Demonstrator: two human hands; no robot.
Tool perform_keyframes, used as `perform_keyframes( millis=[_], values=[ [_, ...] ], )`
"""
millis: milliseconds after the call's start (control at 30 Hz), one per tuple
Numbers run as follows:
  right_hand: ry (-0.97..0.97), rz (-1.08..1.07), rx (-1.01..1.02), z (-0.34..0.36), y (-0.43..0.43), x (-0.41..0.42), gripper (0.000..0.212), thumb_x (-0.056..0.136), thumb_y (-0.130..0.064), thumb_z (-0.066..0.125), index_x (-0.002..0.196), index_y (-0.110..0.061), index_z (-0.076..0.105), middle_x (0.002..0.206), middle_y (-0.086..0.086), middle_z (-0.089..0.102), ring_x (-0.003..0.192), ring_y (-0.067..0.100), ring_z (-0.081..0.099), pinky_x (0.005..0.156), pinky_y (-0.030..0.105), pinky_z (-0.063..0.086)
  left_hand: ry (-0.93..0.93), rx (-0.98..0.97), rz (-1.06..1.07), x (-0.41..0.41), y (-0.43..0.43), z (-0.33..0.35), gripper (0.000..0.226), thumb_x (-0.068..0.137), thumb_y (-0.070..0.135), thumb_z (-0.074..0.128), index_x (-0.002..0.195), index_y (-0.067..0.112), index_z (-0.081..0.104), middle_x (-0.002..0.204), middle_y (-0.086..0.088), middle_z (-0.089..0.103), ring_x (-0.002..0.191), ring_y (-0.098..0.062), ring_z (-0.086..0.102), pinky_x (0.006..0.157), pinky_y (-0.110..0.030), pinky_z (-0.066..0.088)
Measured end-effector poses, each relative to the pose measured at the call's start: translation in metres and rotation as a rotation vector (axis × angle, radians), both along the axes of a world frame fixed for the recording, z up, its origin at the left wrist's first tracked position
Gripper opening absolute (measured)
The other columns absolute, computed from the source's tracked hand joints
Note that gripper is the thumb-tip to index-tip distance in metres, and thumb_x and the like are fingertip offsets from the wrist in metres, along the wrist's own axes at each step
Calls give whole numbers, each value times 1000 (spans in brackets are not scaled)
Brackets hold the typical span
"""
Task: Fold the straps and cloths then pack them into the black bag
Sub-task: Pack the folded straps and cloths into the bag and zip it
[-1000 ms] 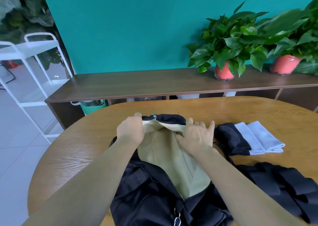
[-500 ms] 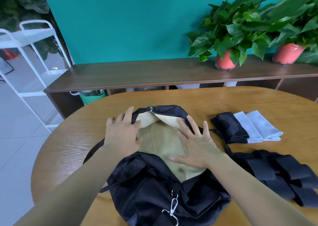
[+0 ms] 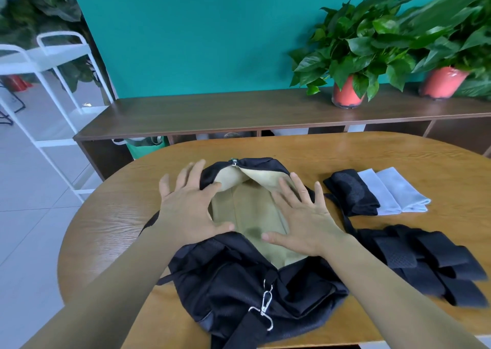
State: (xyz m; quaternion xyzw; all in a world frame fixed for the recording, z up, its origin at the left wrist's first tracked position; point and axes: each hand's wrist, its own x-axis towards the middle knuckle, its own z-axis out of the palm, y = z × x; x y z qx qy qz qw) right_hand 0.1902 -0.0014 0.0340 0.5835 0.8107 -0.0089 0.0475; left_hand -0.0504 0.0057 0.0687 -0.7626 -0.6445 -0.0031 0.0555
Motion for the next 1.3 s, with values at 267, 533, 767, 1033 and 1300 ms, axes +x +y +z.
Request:
perform_keyframes(
  millis=[267, 533, 767, 1033, 1300],
  values=[
    [-67, -81, -100, -9, -47, -7, 113, 63, -94, 18, 152, -28, -3, 155, 5, -25, 133, 24, -43, 103, 66, -20, -74, -191, 253, 13, -38, -16, 118, 51, 79, 59, 147, 49, -2, 151, -4, -38, 137, -29, -37, 103, -73, -11],
    [37, -59, 2, 0, -58, -2, 101, 72, -88, 14, 152, -27, 5, 159, 5, -10, 139, 23, -32, 106, 63, -20, -24, -106, 153, 33, -47, 6, 109, 60, 70, 59, 149, 42, 3, 153, -5, -33, 140, -27, -31, 106, -67, -14],
    [295, -10, 296, 3, -84, 35, 60, 90, -53, 42, 140, -20, 41, 150, 5, 36, 145, 24, 14, 113, 58, 1, -48, -24, -15, 69, -64, -3, 92, 73, 63, 57, 149, 35, 12, 158, -5, -20, 145, -25, -17, 112, -59, -10],
    [198, -267, 422, -27, -118, 110, 56, 67, -16, 60, 122, -8, 60, 127, 11, 59, 128, 30, 46, 106, 60, 26, -63, -8, -88, 93, -78, -27, 81, 81, 60, 50, 149, 35, 14, 159, -6, -13, 145, -23, -13, 113, -55, -5],
    [28, -324, 246, -38, -117, 135, 58, 94, -21, 44, 148, -12, 26, 154, 4, 29, 144, 17, 20, 118, 45, 0, -42, 62, -74, 90, -75, -23, 76, 83, 58, 48, 148, 32, 18, 160, -5, -4, 146, -22, -6, 113, -54, -5]
  ],
)
